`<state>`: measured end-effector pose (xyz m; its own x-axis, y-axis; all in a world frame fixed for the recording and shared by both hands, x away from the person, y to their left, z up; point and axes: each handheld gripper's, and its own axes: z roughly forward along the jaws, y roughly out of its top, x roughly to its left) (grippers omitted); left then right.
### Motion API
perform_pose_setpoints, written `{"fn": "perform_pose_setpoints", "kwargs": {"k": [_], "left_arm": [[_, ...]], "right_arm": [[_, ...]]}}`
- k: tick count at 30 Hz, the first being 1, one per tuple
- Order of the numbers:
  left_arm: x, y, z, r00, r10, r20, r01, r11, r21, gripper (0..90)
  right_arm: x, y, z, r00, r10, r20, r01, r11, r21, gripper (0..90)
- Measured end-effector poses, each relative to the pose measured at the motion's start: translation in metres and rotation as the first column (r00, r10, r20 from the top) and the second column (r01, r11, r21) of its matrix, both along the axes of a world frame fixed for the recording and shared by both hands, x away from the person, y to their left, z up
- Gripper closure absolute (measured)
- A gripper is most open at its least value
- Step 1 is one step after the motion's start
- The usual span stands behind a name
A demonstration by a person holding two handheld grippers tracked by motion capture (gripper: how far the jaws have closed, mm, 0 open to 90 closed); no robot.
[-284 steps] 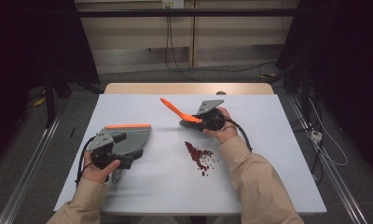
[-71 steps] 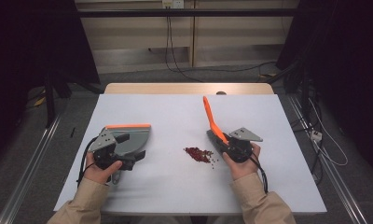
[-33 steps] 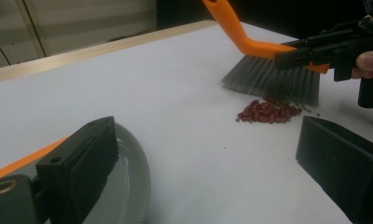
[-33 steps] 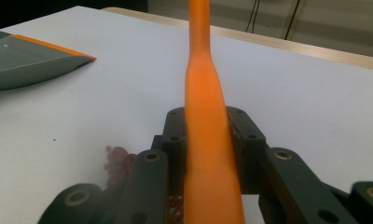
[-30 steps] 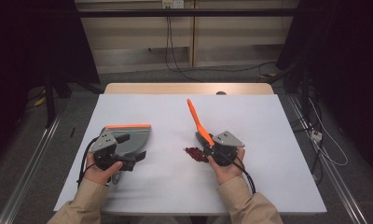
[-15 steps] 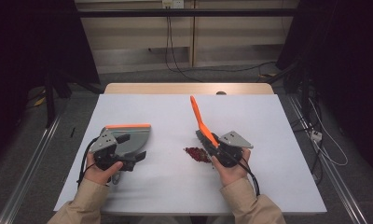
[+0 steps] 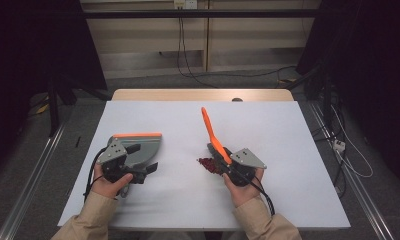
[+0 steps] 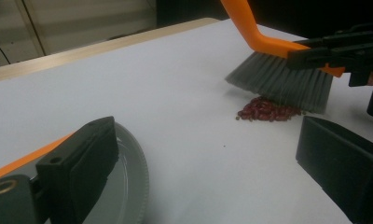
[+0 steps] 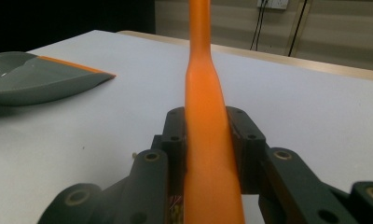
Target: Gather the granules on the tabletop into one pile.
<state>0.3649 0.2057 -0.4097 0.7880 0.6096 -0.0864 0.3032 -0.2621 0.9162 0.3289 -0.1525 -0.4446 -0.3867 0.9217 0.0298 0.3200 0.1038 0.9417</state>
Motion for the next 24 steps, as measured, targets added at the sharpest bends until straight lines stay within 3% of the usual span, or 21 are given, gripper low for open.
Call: {"fn": "perform_pose_setpoints", "kwargs": {"k": [9, 14, 18, 24], "left_arm": [[0.000, 0.003, 0.000, 1.0000, 0.006, 0.000, -0.006, 1.0000, -0.003, 5.6], [-0.001, 0.002, 0.001, 1.0000, 0.004, -0.002, -0.004, 1.0000, -0.005, 5.6], [0.000, 0.003, 0.001, 1.0000, 0.004, -0.001, -0.004, 1.0000, -0.007, 5.6], [0.000, 0.003, 0.001, 1.0000, 0.007, 0.000, -0.007, 0.9999, -0.008, 5.6]], "right_arm": [[0.014, 0.003, 0.012, 0.9999, 0.009, 0.011, -0.010, 0.999, 0.052, 71.0], [0.018, -0.006, 0.023, 0.9994, 0.033, 0.004, -0.033, 0.998, 0.054, 71.0], [0.028, -0.021, 0.024, 0.9998, 0.019, 0.000, -0.019, 1.000, 0.020, 71.0], [0.033, -0.022, 0.005, 0.9994, -0.010, -0.032, 0.009, 1.000, -0.028, 71.0]]}}
